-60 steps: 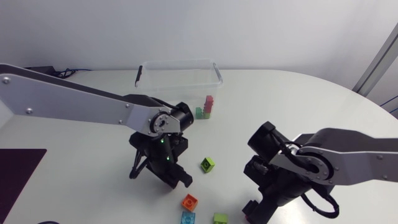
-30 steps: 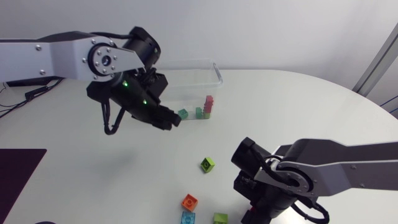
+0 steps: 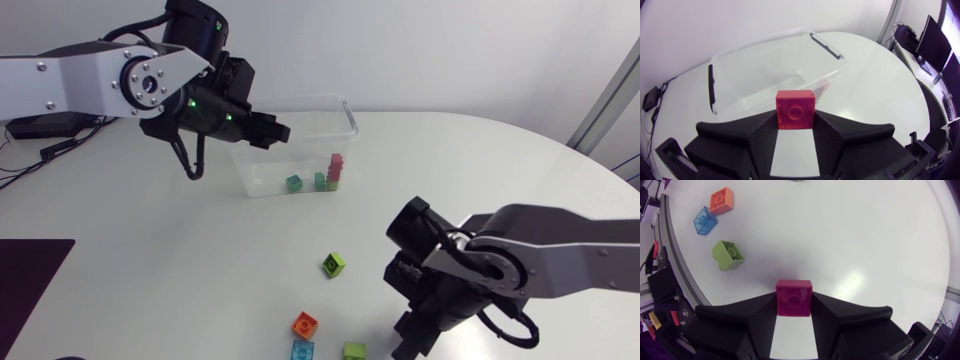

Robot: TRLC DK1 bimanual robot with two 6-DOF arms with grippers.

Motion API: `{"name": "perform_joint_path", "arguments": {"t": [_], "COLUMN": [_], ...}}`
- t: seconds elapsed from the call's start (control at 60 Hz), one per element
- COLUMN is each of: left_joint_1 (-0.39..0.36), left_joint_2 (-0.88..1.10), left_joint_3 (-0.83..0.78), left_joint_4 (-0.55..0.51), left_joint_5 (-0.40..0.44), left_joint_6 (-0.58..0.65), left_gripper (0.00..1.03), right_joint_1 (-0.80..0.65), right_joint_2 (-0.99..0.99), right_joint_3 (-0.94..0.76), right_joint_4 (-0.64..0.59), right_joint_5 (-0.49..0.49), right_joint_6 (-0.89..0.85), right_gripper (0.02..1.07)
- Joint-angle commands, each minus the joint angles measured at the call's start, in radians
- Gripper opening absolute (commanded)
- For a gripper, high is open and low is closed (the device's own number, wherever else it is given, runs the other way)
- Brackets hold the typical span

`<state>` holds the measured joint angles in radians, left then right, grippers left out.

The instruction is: Place the duplo bricks in the container

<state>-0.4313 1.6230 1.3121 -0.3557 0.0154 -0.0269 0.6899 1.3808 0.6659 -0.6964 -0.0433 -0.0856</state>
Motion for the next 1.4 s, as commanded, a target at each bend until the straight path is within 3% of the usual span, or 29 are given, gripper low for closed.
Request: {"name": "perform_joint_path", "arguments": {"t": [0.0, 0.317, 0.417, 0.483, 0.633, 0.817, 0.983, 1.167, 1.383], "left_joint_1": [0.023, 0.08, 0.095, 0.101, 0.103, 0.094, 0.078, 0.06, -0.014], "left_joint_2": [0.061, 0.238, 0.284, 0.285, 0.201, 0.077, -0.072, -0.227, -0.348], "left_joint_3": [0.053, 0.184, 0.226, 0.228, 0.208, 0.171, 0.105, -0.054, -0.241], "left_joint_4": [0.035, 0.104, 0.104, 0.109, 0.11, 0.087, 0.008, -0.048, -0.071], "left_joint_5": [-0.015, -0.048, -0.06, -0.06, -0.058, -0.048, 0.026, 0.095, 0.1], "left_joint_6": [-0.019, -0.016, -0.018, -0.025, -0.039, -0.036, -0.028, 0.01, 0.09], "left_gripper": [0.29, 0.33, 0.49, 0.68, 0.85, 0.88, 0.88, 0.88, 0.87], "right_joint_1": [-0.012, -0.063, -0.069, -0.072, -0.098, -0.124, -0.161, -0.185, -0.205], "right_joint_2": [-0.025, -0.029, -0.011, 0.008, 0.083, 0.172, 0.244, 0.342, 0.428], "right_joint_3": [0.057, 0.224, 0.29, 0.331, 0.449, 0.558, 0.683, 0.799, 0.916], "right_joint_4": [-0.02, -0.048, -0.055, -0.055, -0.052, -0.029, -0.008, 0.023, 0.028], "right_joint_5": [0.006, 0.006, 0.006, 0.006, 0.006, 0.006, 0.006, 0.006, 0.01], "right_joint_6": [0.015, 0.017, 0.018, 0.023, 0.023, 0.023, 0.023, 0.029, 0.029], "right_gripper": [0.28, 0.28, 0.28, 0.28, 0.28, 0.28, 0.28, 0.28, 0.28]}}
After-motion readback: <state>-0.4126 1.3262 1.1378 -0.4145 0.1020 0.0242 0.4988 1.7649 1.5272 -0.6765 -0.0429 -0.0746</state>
